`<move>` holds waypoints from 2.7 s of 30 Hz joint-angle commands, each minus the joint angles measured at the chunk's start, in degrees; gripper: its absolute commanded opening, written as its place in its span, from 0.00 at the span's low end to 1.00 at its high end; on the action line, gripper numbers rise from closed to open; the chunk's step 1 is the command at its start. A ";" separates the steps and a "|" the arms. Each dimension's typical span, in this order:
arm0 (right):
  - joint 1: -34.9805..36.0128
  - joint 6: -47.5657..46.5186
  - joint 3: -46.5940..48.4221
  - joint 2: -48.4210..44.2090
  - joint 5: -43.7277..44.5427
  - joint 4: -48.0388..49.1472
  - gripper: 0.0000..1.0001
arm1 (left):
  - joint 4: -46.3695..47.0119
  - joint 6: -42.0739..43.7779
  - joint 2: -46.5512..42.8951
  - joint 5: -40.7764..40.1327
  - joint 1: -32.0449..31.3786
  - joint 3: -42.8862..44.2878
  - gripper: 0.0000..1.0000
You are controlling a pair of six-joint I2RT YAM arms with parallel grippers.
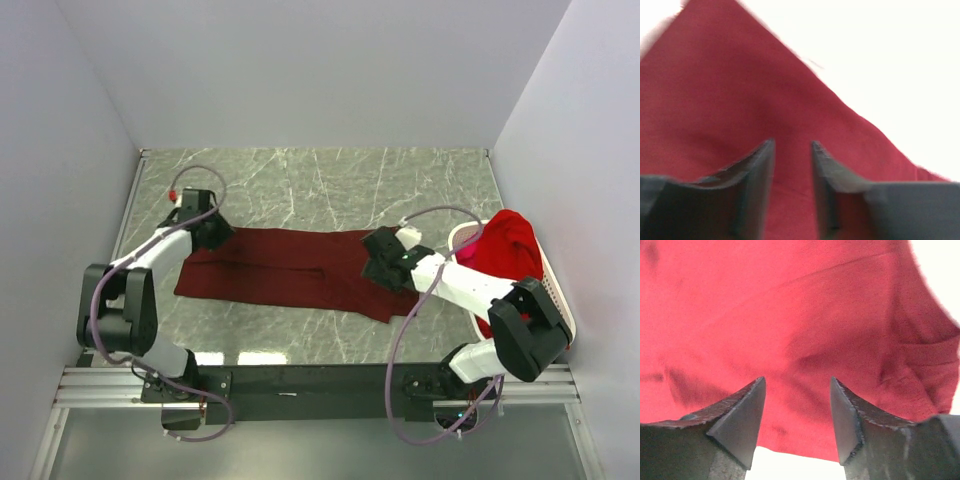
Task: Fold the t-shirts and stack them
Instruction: Fold the tshirt
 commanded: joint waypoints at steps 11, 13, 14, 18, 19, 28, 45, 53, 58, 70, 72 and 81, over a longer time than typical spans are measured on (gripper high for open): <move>-7.89 15.46 7.07 15.94 -2.12 -1.30 0.63 | 3.71 -0.58 8.75 4.41 -5.70 -4.83 0.37; -8.33 14.85 12.32 18.77 -1.60 -3.24 0.63 | 4.06 -2.78 7.78 0.72 -5.70 -6.68 0.37; -8.42 14.32 14.10 21.31 -1.51 -5.16 0.63 | 4.24 -3.49 6.65 0.02 -5.79 -8.43 0.36; -10.09 11.78 23.32 28.44 -1.16 -9.05 0.64 | 4.50 -7.53 2.60 -1.57 -6.40 -13.70 0.37; -10.70 10.72 26.65 29.84 -1.68 -9.05 0.64 | 4.94 -10.15 1.55 -0.61 -6.67 -15.11 0.38; -18.97 -3.87 55.38 49.71 -9.94 -17.48 0.59 | 5.57 -25.97 -5.76 1.07 -22.91 -23.39 0.42; -24.33 -18.37 86.54 64.84 -14.43 -19.34 0.62 | -6.80 -31.27 -5.04 2.65 -40.33 -14.33 0.59; -24.51 -24.00 91.02 61.59 -10.75 -14.41 0.72 | -15.29 -20.92 -19.02 -9.48 -35.52 -8.71 0.71; -24.33 -21.73 83.58 50.89 -3.54 -16.08 0.75 | -8.96 0.08 -11.68 -5.62 -25.67 -0.29 0.72; -23.72 -11.35 45.75 33.28 -3.54 -9.47 0.66 | -8.24 30.61 35.27 4.57 -21.26 50.24 0.69; -23.80 -10.82 48.21 35.99 -3.88 -11.68 0.59 | -8.76 32.27 41.66 5.89 -21.26 57.16 0.68; -24.51 -10.56 52.25 41.54 -5.72 -13.97 0.46 | -9.39 35.09 54.35 8.89 -22.57 69.34 0.69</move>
